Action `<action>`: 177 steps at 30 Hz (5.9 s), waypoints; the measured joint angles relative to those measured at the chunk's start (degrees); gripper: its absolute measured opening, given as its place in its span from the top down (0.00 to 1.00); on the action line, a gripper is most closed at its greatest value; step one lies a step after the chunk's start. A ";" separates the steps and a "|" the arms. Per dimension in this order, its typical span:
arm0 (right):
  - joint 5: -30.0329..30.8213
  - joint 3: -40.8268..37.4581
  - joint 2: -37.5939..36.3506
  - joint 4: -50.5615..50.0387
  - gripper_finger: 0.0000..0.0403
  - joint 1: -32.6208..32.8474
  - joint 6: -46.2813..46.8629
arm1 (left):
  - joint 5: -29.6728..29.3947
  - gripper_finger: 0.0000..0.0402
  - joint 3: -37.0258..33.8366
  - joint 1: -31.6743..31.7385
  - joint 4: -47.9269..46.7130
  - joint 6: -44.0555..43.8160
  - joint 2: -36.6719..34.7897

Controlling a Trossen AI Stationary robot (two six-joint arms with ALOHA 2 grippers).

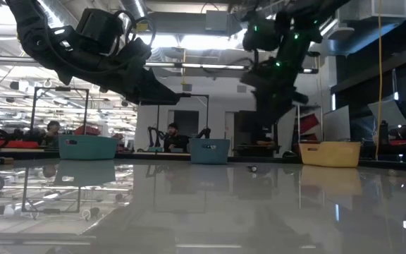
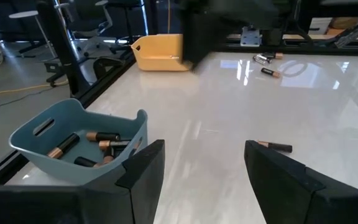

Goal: Sort batteries
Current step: Put the brown battery into the green bin

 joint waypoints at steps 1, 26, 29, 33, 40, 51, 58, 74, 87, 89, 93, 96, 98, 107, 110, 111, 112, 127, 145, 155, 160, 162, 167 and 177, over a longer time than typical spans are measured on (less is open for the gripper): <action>0.54 -0.60 0.22 2.08 0.59 2.59 2.55 | 0.00 0.48 0.00 0.00 0.00 0.01 0.00; 16.42 5.24 25.96 20.80 0.60 24.38 24.18 | 0.00 0.48 0.22 -0.15 0.05 -1.08 -0.07; 18.69 6.19 28.40 17.91 0.66 25.76 26.27 | 0.00 0.48 0.22 -0.15 0.05 -1.08 -0.07; 20.14 6.22 29.28 16.51 0.84 26.63 26.66 | 0.00 0.48 0.22 -0.15 0.02 -1.08 -0.07; 21.18 10.56 29.15 11.91 0.90 26.37 19.98 | -1.90 0.48 0.22 1.10 -3.36 -1.41 -1.06; 9.55 19.43 27.33 5.97 0.95 19.77 -0.47 | -15.62 0.48 0.22 10.36 -29.67 -8.33 -15.00; 0.23 21.97 26.58 15.21 0.96 12.42 -18.07 | -15.57 0.48 -3.24 15.66 -30.38 -9.80 -22.97; -43.83 24.71 26.54 39.94 0.95 -3.43 -26.88 | 15.09 0.48 -9.87 21.28 -15.29 -9.06 -26.43; -55.66 24.71 26.54 40.68 0.95 -3.42 -26.33 | 23.75 0.48 -18.76 11.96 -0.91 20.94 -26.44; -55.70 24.71 26.54 40.24 0.94 -3.36 -25.74 | 23.77 0.48 -18.77 9.30 -0.62 27.43 -26.43; -57.13 24.09 26.54 39.89 0.94 -2.55 -25.64 | 19.84 0.48 -18.29 3.34 1.02 35.49 -26.43; -59.79 23.79 26.54 38.40 0.94 -1.80 -25.53 | 15.04 0.48 -17.70 -0.79 2.40 40.66 -26.43; -60.05 23.79 26.52 37.47 0.94 -1.09 -25.66 | 12.12 0.48 -17.14 -2.82 2.40 43.43 -26.43; -59.33 23.79 26.52 37.77 0.94 0.79 -25.77 | 10.18 0.48 -14.89 -6.53 1.73 44.45 -25.81; -59.07 23.79 26.52 38.08 0.94 0.77 -25.71 | 10.21 0.48 -13.96 -7.72 1.86 44.23 -24.45; -59.07 23.79 26.52 38.30 0.94 0.77 -25.68 | 10.23 0.48 -13.74 -8.09 1.80 44.19 -23.80; -59.05 23.79 26.52 38.55 0.94 0.77 -25.66 | 10.23 0.48 -13.40 -8.40 1.79 44.18 -22.98; -60.12 23.79 26.52 38.22 0.94 0.77 -25.50 | 8.02 0.51 -11.69 -7.89 2.60 46.01 -18.80; -60.74 23.79 26.52 38.23 0.94 0.77 -25.48 | 7.93 0.85 -11.65 -7.89 2.08 45.54 -18.82; -61.18 23.79 26.52 38.21 0.93 0.77 -25.48 | 7.96 0.93 -11.65 -7.89 1.97 45.43 -18.82; -60.14 23.79 26.52 38.08 0.88 0.77 -25.44 | 7.73 0.92 -11.65 -7.87 1.79 45.47 -18.82; -59.59 23.79 26.52 38.30 0.83 0.75 -25.38 | 6.93 0.92 -11.65 -7.87 1.82 45.39 -18.84; -60.34 24.26 26.52 38.53 0.66 -0.96 -25.64 | 5.20 0.92 -11.65 -7.87 1.75 42.53 -18.84; -58.96 24.34 26.49 31.42 0.51 -9.57 -24.18 | -25.21 0.95 -11.16 -7.75 0.96 17.21 -19.60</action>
